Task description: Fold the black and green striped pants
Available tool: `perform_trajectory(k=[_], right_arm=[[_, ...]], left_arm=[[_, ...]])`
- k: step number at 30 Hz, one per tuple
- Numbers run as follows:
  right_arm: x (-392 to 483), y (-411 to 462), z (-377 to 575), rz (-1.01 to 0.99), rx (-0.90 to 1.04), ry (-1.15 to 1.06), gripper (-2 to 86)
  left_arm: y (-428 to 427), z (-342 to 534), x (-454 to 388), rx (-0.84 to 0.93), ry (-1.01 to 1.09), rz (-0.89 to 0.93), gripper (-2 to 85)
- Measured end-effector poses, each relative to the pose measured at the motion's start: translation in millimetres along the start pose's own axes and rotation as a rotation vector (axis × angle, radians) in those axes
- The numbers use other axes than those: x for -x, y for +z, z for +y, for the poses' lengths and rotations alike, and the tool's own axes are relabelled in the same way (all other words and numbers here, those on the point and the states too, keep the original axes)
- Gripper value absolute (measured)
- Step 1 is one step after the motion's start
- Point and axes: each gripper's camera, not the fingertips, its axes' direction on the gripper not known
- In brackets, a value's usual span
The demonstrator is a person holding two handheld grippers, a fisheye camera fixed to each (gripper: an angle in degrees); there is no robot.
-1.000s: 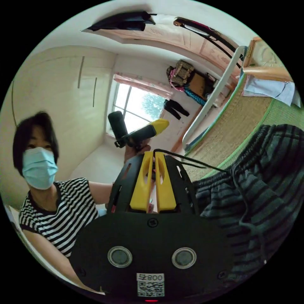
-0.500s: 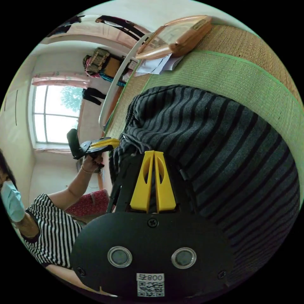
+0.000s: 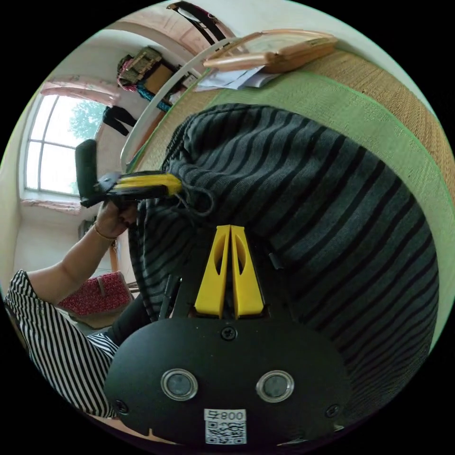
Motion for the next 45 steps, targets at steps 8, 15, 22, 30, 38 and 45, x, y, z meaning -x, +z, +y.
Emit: perform_trajectory(k=[8,15,22,30,38,45], right_arm=[[12,-42,16,0.128,-0.129,-0.041,1.4],[-20,-90,7,0.362,-0.162,0.013,6.6],[-34,-81,-8,0.49,0.015,-0.029,8.1],[-25,-67,-2,0.523,0.103,-0.104,8.1],[-27,-64,9,0.465,0.139,-0.085,7.3],[-22,-54,30,0.462,0.128,-0.067,3.7]], left_arm=[[-34,-36,-11,-0.255,0.079,0.036,1.1],[-14,-115,3,-0.132,0.115,-0.13,6.3],[42,-183,-4,0.113,0.193,-0.245,11.2],[81,-211,-18,0.207,0.248,-0.211,11.1],[105,-218,-50,0.28,0.274,-0.177,5.8],[111,-202,-82,0.248,0.275,-0.235,2.5]])
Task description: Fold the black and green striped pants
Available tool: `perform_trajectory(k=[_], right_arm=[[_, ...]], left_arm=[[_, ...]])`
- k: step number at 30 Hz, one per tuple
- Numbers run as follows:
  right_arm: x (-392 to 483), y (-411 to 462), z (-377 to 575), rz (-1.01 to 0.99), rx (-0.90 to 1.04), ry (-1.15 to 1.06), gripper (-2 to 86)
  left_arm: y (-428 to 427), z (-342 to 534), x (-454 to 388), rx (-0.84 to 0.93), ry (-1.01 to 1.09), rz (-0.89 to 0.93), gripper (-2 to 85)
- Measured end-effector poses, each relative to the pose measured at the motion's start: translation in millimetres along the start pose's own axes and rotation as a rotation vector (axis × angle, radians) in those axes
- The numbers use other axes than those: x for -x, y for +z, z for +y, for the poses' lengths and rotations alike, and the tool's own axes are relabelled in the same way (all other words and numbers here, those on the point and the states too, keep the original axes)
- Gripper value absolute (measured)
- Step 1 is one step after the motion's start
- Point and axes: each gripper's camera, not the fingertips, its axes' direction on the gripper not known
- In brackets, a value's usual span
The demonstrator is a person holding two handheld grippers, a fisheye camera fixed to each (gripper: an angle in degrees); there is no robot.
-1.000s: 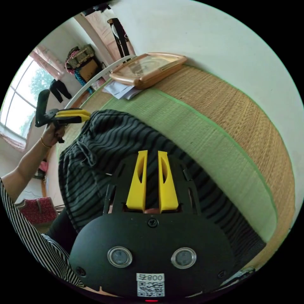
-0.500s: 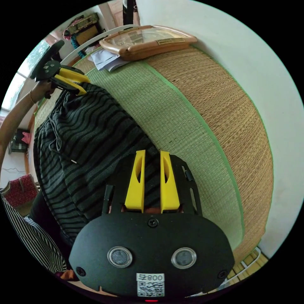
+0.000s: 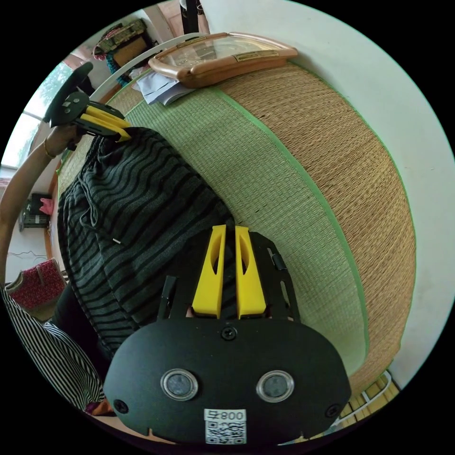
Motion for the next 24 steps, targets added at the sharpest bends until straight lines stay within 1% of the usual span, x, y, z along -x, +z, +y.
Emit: perform_trajectory(k=[5,12,17,24], right_arm=[[4,3,17,-0.021,-0.016,0.046,2.4],[34,-17,52,0.051,-0.079,0.046,1.9],[59,-36,87,0.062,-0.14,0.052,1.8],[122,-48,152,0.109,-0.181,-0.01,1.8]], left_arm=[[-12,12,-36,-0.021,0.019,-0.074,1.9],[-40,46,-82,-0.075,0.039,-0.124,1.9],[-66,94,-129,-0.142,0.062,-0.154,1.9],[-87,173,-195,-0.19,0.146,-0.17,2.1]])
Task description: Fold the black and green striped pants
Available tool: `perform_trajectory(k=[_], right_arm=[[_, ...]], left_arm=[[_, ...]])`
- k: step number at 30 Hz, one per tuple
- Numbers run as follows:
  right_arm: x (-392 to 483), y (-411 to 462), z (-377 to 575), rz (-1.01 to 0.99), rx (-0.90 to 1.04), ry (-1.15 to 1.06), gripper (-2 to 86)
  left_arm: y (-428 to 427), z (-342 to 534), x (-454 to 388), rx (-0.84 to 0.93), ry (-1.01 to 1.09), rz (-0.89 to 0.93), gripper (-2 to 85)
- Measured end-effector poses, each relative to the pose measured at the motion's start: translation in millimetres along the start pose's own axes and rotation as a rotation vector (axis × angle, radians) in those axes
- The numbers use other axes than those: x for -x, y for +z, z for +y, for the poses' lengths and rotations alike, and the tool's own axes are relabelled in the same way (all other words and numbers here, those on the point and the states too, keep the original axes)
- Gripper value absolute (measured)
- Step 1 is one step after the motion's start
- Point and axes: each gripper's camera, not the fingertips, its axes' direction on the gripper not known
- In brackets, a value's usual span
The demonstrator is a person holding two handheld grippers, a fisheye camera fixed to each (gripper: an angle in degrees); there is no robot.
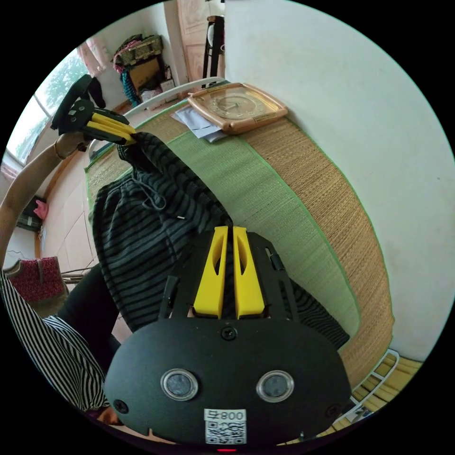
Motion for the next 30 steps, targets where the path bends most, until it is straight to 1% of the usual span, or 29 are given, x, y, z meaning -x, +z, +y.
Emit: perform_trajectory(k=[3,6,11,16,20,25,30], right_arm=[[27,-5,27,-0.011,-0.012,-0.024,1.8],[54,-6,50,-0.033,-0.021,-0.047,1.8],[97,7,80,-0.054,0.0,-0.082,1.8],[136,42,111,-0.104,0.057,-0.102,1.8],[157,75,126,-0.132,0.113,-0.124,1.8],[175,127,139,-0.212,0.185,-0.11,1.8],[184,164,148,-0.272,0.225,-0.085,1.9]], left_arm=[[-14,33,-30,-0.007,0.035,0.015,2.0],[-23,62,-59,0.024,0.092,0.003,1.7],[-30,106,-111,0.123,0.228,-0.08,1.6],[-30,140,-147,0.176,0.321,-0.103,1.3],[-14,174,-177,0.233,0.393,-0.103,1.2],[17,216,-202,0.312,0.427,-0.091,1.3],[37,252,-202,0.323,0.366,-0.019,1.4]])
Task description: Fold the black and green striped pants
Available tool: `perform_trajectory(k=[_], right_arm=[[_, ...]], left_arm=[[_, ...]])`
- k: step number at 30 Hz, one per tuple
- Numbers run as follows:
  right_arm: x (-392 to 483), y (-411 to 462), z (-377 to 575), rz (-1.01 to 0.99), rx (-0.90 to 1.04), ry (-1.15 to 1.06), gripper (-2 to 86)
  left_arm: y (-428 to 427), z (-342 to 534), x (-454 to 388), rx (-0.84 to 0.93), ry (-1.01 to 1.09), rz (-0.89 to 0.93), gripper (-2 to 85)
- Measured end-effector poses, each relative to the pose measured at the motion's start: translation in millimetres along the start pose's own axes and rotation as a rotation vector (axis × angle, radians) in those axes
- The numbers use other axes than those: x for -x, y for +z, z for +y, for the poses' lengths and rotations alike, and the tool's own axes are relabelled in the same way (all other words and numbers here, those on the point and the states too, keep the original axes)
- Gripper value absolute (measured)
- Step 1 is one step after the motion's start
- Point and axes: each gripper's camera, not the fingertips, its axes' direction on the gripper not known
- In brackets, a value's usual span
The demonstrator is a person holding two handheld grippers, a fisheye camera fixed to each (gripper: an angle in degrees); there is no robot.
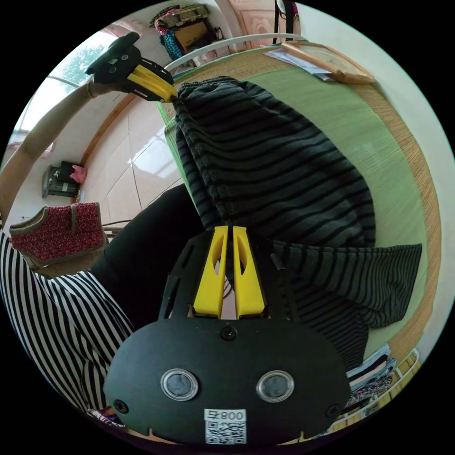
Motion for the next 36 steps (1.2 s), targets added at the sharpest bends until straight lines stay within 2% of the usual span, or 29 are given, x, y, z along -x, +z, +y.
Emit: perform_trajectory(k=[13,30,36], right_arm=[[-16,69,-2,-0.074,0.017,0.047,2.1],[-32,129,-5,-0.089,0.038,0.026,2.1],[-37,140,-4,-0.063,0.041,0.016,2.3]], left_arm=[[50,61,-8,0.007,-0.06,0.087,1.3],[95,145,11,0.024,-0.107,0.086,1.2],[96,192,34,-0.074,-0.219,0.14,1.0]])
